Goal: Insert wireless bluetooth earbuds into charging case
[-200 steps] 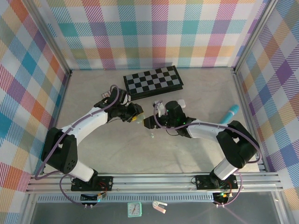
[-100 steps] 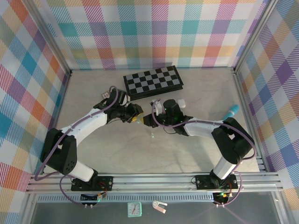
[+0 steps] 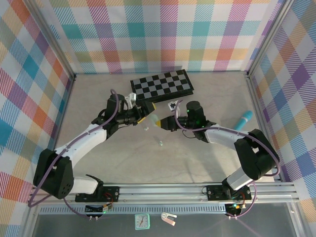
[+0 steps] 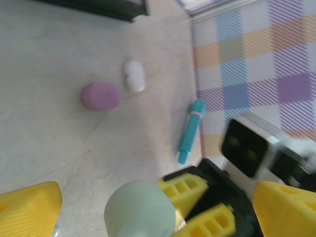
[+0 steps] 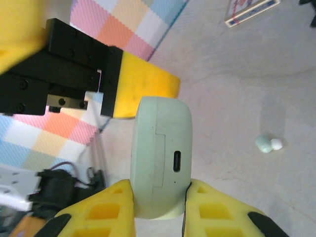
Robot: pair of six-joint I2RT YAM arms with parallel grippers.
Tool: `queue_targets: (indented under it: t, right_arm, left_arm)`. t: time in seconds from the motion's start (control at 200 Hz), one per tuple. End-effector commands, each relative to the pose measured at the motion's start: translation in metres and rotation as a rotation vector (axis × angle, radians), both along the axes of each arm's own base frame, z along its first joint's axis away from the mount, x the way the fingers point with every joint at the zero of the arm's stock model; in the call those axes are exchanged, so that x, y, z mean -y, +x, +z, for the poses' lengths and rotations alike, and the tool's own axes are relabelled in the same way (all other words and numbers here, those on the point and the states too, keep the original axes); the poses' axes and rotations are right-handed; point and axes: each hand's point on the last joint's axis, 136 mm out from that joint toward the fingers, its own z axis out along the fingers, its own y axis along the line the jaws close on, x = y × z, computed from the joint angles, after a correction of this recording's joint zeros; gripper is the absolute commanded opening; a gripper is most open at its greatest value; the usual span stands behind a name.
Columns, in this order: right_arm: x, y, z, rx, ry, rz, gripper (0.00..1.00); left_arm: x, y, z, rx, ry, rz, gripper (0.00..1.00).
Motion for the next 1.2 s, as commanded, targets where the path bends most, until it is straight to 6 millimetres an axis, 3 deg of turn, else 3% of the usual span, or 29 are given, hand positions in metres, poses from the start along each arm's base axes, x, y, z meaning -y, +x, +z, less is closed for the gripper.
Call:
queue_targets:
  t: [0.0,0.075,0.285,0.385,0.545,0.805,0.835,1.0,1.1,1.195]
  right_arm:
    - [0.005,-0.033,0.035,-0.022,0.134,0.213,0.17]
    - [0.010,-0.044,0.049,-0.006,0.151,0.286,0.17]
    - [0.020,-0.076,0.074,0.065,0.149,0.453,0.17]
    - [0.021,-0.073,0.082,0.065,0.154,0.462,0.17]
    - [0.018,-0.067,0.087,0.065,0.153,0.458,0.18]
    - [0.015,-0.056,0.083,0.040,0.135,0.441,0.16]
    - [0.015,-0.055,0.083,0.040,0.134,0.438,0.16]
    - [0.014,-0.053,0.081,0.022,0.121,0.443,0.16]
    - [0.013,-0.050,0.079,0.017,0.117,0.439,0.17]
    - [0.012,-0.046,0.078,0.021,0.107,0.423,0.21]
  left_arm:
    - [0.010,-0.015,0.044,0.250,-0.041,-0.162,0.97]
    - [0.015,-0.028,0.046,0.261,-0.044,-0.244,0.89]
    - [0.025,-0.061,0.047,0.231,-0.109,-0.429,0.85]
    - [0.026,-0.074,0.051,0.234,-0.134,-0.492,0.77]
    - [0.029,-0.092,0.054,0.231,-0.149,-0.576,0.75]
    - [0.028,-0.096,0.054,0.229,-0.142,-0.582,0.75]
    - [0.028,-0.097,0.054,0.227,-0.143,-0.583,0.73]
    - [0.029,-0.096,0.055,0.215,-0.152,-0.584,0.38]
    - [0.031,-0.097,0.056,0.211,-0.156,-0.587,0.33]
    - [0.030,-0.095,0.055,0.200,-0.149,-0.570,0.22]
